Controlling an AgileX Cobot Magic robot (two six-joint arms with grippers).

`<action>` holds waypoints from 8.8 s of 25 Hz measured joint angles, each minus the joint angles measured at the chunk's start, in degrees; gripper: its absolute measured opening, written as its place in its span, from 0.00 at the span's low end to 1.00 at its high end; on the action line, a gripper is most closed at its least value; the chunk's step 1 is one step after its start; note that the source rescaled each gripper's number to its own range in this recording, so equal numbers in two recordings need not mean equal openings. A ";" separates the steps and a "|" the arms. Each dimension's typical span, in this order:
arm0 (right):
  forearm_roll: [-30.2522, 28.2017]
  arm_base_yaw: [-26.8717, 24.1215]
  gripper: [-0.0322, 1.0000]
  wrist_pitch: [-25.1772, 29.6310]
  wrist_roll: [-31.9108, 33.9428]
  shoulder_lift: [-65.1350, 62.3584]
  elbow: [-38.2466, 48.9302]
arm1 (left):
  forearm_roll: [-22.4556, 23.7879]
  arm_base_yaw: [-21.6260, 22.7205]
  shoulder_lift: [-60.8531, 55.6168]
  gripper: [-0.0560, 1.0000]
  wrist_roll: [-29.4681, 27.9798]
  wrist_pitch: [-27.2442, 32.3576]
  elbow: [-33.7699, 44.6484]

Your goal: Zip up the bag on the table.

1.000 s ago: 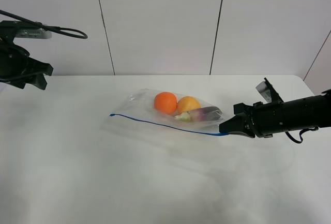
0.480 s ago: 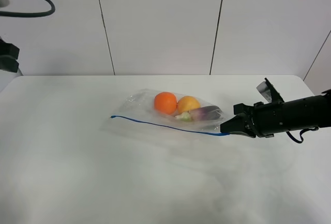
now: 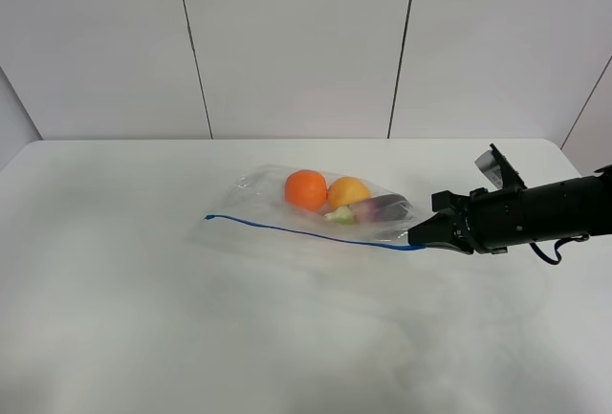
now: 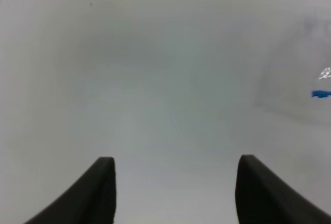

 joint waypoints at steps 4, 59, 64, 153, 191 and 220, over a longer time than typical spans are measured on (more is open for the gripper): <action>0.32 0.00 0.03 0.00 0.00 0.00 0.00 | 0.00 0.00 -11.39 0.81 -0.87 1.88 2.97; 0.27 0.00 0.03 -0.85 0.72 0.00 0.00 | -1.44 0.00 -38.44 0.81 -2.37 18.58 13.55; -1.65 0.00 0.11 -3.38 1.43 0.00 0.00 | -1.44 0.00 -38.44 0.81 -2.37 18.58 13.55; -66.52 -2.02 0.95 -33.75 50.91 -8.17 0.17 | -3.16 0.00 -38.44 0.81 -0.87 18.51 13.55; -77.35 -2.02 0.95 8.46 63.93 -73.84 0.24 | -3.16 0.00 -38.44 0.81 -0.87 18.46 13.55; -78.61 -2.02 0.95 15.55 68.75 -97.86 11.12 | -3.16 0.00 -38.44 0.81 -0.87 18.41 13.55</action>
